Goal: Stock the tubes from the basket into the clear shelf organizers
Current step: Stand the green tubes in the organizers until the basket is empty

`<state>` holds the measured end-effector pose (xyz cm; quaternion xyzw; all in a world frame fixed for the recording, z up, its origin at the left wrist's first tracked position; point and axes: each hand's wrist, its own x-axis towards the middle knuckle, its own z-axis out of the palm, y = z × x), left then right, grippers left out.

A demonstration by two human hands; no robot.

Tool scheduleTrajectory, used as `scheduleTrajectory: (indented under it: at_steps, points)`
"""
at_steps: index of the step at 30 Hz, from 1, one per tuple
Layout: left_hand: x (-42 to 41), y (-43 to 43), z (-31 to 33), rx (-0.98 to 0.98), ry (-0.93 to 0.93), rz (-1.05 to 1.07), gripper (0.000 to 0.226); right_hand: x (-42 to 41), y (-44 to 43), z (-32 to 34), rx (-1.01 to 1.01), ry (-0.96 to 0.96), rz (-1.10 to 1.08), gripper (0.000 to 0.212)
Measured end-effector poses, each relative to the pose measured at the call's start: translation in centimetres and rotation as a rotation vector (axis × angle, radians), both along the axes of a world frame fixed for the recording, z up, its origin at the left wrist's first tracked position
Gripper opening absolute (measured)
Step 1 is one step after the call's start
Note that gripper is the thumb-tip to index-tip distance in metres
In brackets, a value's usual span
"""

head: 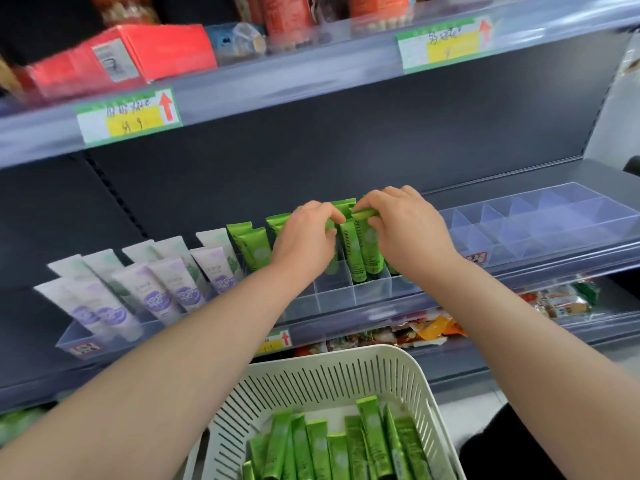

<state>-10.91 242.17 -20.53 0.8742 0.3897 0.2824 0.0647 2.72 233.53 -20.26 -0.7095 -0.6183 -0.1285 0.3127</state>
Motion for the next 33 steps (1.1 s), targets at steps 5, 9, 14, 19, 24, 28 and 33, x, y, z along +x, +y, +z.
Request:
scheduleTrajectory:
  at_steps: [5,9,14,19,24,28,33]
  points:
    - [-2.4,-0.1,-0.4,0.21,0.263,-0.135,0.03,-0.1,1.8,-0.8,-0.08,-0.085,-0.058,0.037]
    - [-3.5,-0.3,-0.8,0.209,0.274,-0.152,0.038,-0.3,2.7,-2.0,-0.174,-0.113,-0.09,0.039]
    - [-4.5,-0.5,-1.4,0.19,0.26,-0.163,0.039,-0.4,2.8,-3.1,-0.194,-0.129,-0.109,0.045]
    - [-5.7,-0.5,-3.2,0.124,0.226,-0.105,0.037,-2.1,1.5,-3.0,-0.025,-0.225,-0.117,0.057]
    - [-7.6,-0.9,-5.9,0.043,0.215,-0.106,0.034,-5.1,-0.6,-5.1,0.04,-0.338,0.01,0.051]
    - [-9.3,-1.7,-8.1,0.002,0.225,-0.103,0.034,-7.2,-2.1,-8.8,-0.088,-0.338,0.119,0.054]
    - [-11.8,-3.4,-12.6,-0.106,0.237,-0.076,0.032,-8.7,-3.5,-14.5,-0.355,-0.318,0.183,0.05]
